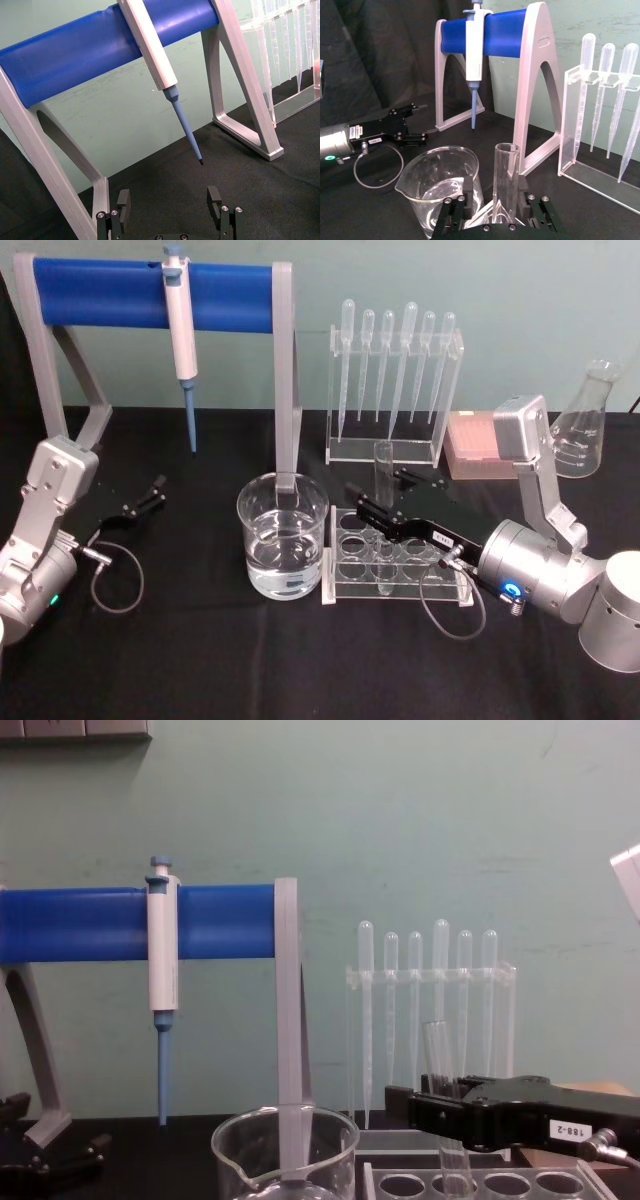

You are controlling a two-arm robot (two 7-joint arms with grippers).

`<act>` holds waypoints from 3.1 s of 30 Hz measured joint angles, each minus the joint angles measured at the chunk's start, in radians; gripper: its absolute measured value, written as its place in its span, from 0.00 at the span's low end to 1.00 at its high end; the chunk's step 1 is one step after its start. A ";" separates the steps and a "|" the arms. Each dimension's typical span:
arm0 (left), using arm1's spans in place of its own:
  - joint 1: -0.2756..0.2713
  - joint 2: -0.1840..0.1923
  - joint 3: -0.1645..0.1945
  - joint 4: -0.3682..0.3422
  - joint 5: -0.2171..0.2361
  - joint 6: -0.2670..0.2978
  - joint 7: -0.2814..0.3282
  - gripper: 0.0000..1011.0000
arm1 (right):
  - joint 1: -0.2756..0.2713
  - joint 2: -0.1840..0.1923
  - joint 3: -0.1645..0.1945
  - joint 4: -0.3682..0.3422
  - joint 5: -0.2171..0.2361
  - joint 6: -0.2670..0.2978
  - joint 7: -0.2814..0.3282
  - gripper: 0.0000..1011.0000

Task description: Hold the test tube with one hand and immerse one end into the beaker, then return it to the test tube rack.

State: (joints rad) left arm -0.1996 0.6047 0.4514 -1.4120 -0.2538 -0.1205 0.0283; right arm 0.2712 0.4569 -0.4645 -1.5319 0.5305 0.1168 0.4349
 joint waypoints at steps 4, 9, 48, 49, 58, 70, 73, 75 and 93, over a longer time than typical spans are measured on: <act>0.000 0.000 0.000 0.000 0.000 0.000 0.000 0.99 | -0.002 -0.004 0.005 0.001 -0.004 0.002 -0.002 0.41; 0.000 0.000 0.000 0.000 0.000 0.000 0.000 0.99 | -0.010 -0.006 0.014 -0.004 -0.012 -0.001 -0.008 0.25; 0.000 0.000 0.000 0.000 0.000 0.000 0.000 0.99 | -0.089 0.027 0.102 -0.230 -0.031 -0.053 -0.045 0.22; 0.000 0.000 0.000 0.000 0.000 0.000 0.000 0.99 | -0.089 0.027 0.101 -0.229 -0.031 -0.053 -0.045 0.22; 0.000 0.000 0.000 0.000 0.000 0.000 0.000 0.99 | -0.088 0.027 0.101 -0.229 -0.030 -0.053 -0.044 0.22; 0.000 0.000 0.000 0.000 0.000 0.000 0.000 0.99 | -0.088 0.027 0.101 -0.228 -0.029 -0.052 -0.044 0.22; 0.000 0.000 0.000 0.000 0.000 0.000 0.000 0.99 | -0.088 0.027 0.101 -0.228 -0.029 -0.052 -0.044 0.22; 0.000 0.000 0.000 0.000 0.000 0.000 0.000 0.99 | -0.088 0.027 0.101 -0.228 -0.029 -0.052 -0.043 0.22; 0.000 0.000 0.000 0.000 0.000 0.000 0.000 0.99 | -0.088 0.027 0.101 -0.228 -0.029 -0.052 -0.043 0.22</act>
State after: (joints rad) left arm -0.1995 0.6047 0.4514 -1.4120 -0.2539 -0.1206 0.0283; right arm 0.1836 0.4837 -0.3636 -1.7597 0.5015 0.0648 0.3916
